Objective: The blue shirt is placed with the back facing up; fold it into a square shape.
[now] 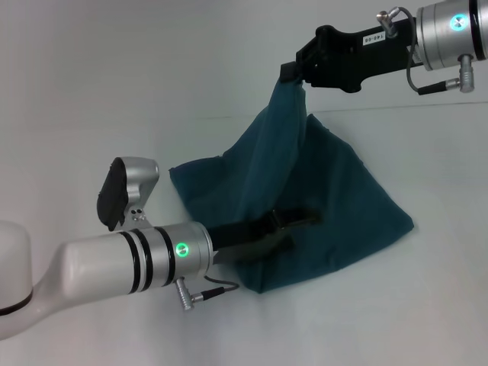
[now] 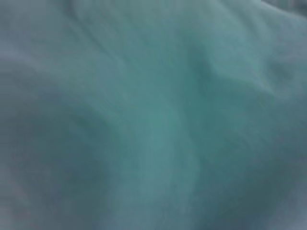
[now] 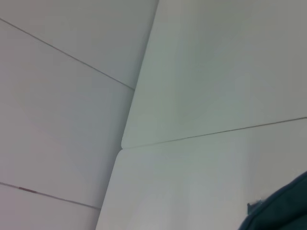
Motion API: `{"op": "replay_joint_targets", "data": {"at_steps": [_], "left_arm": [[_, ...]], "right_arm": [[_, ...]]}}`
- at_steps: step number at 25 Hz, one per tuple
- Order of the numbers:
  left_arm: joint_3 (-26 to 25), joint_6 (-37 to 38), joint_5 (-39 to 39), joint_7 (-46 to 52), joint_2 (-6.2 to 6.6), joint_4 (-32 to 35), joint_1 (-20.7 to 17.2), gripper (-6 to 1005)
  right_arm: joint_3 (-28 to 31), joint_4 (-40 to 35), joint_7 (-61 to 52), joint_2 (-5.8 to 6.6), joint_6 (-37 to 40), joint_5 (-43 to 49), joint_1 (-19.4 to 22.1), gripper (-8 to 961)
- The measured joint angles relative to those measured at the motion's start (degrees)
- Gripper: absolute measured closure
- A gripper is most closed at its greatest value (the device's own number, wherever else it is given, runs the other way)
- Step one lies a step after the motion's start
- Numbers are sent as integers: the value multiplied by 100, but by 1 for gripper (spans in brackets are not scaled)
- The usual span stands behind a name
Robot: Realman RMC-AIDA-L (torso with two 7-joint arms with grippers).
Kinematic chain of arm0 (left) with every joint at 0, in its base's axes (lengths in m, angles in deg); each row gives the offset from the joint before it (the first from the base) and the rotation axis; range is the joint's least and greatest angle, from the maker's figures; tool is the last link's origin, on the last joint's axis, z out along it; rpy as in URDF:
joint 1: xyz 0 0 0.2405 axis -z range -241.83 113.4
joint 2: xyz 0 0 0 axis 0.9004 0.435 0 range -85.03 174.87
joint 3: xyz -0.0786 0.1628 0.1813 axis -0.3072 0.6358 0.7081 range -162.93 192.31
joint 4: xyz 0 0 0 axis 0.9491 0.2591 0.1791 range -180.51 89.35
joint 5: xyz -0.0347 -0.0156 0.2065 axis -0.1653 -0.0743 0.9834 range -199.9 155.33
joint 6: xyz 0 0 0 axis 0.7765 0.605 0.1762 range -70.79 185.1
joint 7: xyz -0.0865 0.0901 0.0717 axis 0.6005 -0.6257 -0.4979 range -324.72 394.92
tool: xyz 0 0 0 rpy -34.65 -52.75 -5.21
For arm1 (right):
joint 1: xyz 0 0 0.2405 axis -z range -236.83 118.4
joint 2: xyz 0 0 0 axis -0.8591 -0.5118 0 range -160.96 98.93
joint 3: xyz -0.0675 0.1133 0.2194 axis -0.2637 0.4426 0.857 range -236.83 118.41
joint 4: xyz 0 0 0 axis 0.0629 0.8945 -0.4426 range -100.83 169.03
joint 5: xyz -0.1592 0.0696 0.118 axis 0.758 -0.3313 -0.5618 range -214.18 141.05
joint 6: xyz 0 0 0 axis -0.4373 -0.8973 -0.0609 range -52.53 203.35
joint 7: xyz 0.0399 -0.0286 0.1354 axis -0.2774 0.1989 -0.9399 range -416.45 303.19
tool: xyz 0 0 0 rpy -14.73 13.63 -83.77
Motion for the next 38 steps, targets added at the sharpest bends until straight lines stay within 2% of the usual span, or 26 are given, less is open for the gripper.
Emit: {"op": "replay_joint_targets", "data": {"at_steps": [8,13,18,25,28,32,38], "left_arm": [[-159,-73,21,-20,41,123,-290,204],[-609,168,167,-155,74,247,-514,208],[-1134,716,498,-369,73,305,-639,209],[-1448,1814,626,-1318,79,329,-732,210],[-1477,2111,607,-2283,51,381,-745,210],[-1323,1993,624,-3119,17,450,-712,211],[-1035,1503,630,-3414,18,437,-668,212]], "right_arm": [[10,0,-3,8,23,0,21,913],[-8,0,1,8,47,0,23,913],[-12,0,4,5,68,0,23,913],[-9,0,8,-12,78,0,18,914],[-12,0,14,-20,79,0,9,914],[3,0,14,-33,83,0,15,914],[29,0,13,-43,86,-4,22,914]]}}
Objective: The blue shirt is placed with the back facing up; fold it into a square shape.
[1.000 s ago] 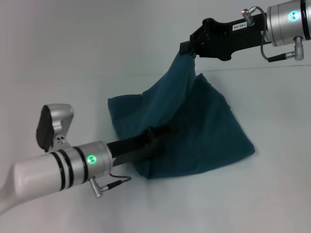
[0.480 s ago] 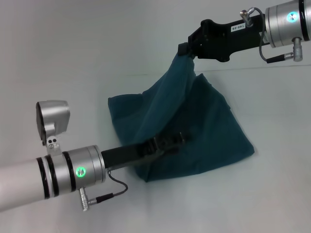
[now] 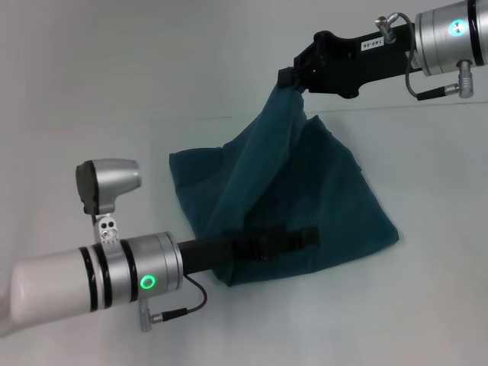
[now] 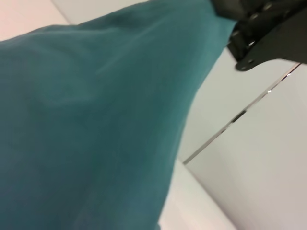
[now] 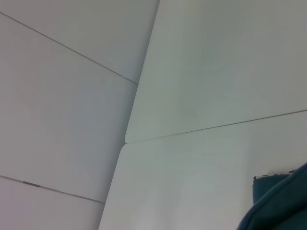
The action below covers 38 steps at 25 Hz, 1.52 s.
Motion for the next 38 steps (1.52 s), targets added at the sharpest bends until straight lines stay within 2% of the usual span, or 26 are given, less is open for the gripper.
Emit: {"op": "replay_joint_targets", "data": {"at_steps": [9,14,20,25,29,32,33,34,38], "left_arm": [[560,-885,3,163,0,-31,134,212],[471,-1145,-11,247,0,-32,88,212],[287,-1130,-1,254,22,-32,-141,211],[-289,-788,250,205,36,0,-488,211],[-743,-257,409,104,38,0,-575,211],[-1095,503,549,-10,64,9,-586,211],[-1095,503,549,-10,64,9,-586,211],[-1542,992,802,83,83,26,-596,211],[-1975,1221,977,235,101,28,-649,211]], "right_arm": [[-4,0,0,-1,5,-5,-1,913],[-1,-3,0,-1,60,-5,21,913],[-1,-36,0,33,117,-63,73,913],[-1,-56,0,60,160,-70,115,913],[-1,-56,0,71,202,-73,146,914],[-9,-56,0,73,213,-75,156,914],[-14,-56,0,73,214,-75,155,914],[-16,-56,1,73,213,-76,156,914],[-18,-56,6,72,215,-76,147,913]]}}
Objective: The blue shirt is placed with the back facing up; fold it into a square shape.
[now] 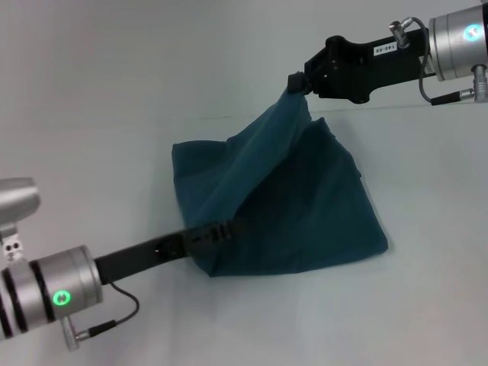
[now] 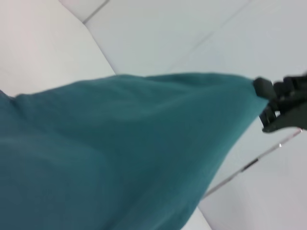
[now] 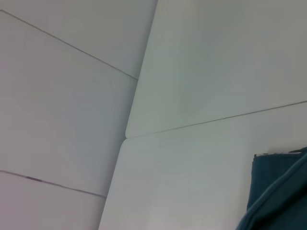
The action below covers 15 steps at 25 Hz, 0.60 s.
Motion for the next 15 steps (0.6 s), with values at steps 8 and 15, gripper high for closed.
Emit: {"op": "replay_joint_targets", "data": {"at_steps": [8,15], "left_arm": [[-208,60,201,16,4,23,-78,212],[-571,100,1298,-927,-18,517,-270,212]], "right_arm": [[-5,9,3,-10,-2,0,-12,914],[7,8,3,-12,-8,1,-30,913]]}}
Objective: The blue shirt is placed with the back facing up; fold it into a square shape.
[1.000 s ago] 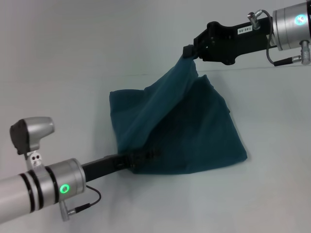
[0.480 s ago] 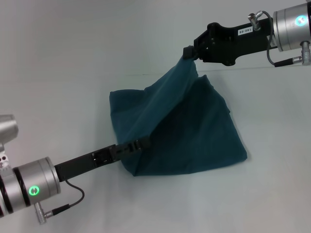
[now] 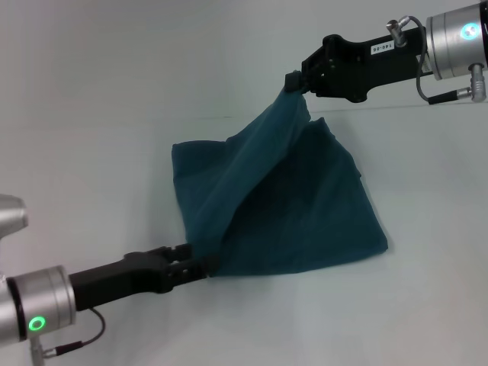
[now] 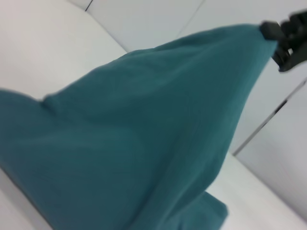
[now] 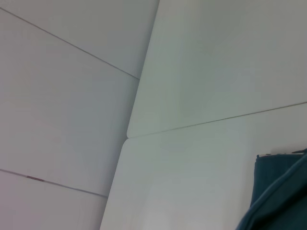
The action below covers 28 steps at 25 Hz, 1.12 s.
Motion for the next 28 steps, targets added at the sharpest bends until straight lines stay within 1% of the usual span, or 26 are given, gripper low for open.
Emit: {"op": "replay_joint_targets", "data": {"at_steps": [3,5,6,9,12,17,20,23,28], "left_arm": [[-82,-181,-15,-522,-60,158,-146,211],[-91,-251,-30,-580,-63,148,-148,211],[-70,-480,-51,-669,-65,72,-106,211],[-22,-705,-37,-684,-65,-11,-28,211],[133,-998,-30,-689,-66,-138,102,211],[374,-1381,-55,-651,-73,-332,312,281],[399,-1438,-100,-571,-74,-423,416,329],[385,-1445,-164,-420,-74,-429,440,377],[393,-1443,-197,-334,-74,-440,433,632]], "right_arm": [[3,22,0,-7,-21,0,10,913],[7,28,0,-20,-20,0,20,913],[9,28,0,-23,-17,0,25,913],[10,30,-1,-26,-7,0,28,913],[12,29,-5,-26,-4,0,29,913],[18,29,-10,-26,-12,0,25,913],[18,29,-18,-26,-15,0,19,914],[18,29,-25,-20,-27,0,18,914],[18,37,-21,-14,-34,0,16,914]]}}
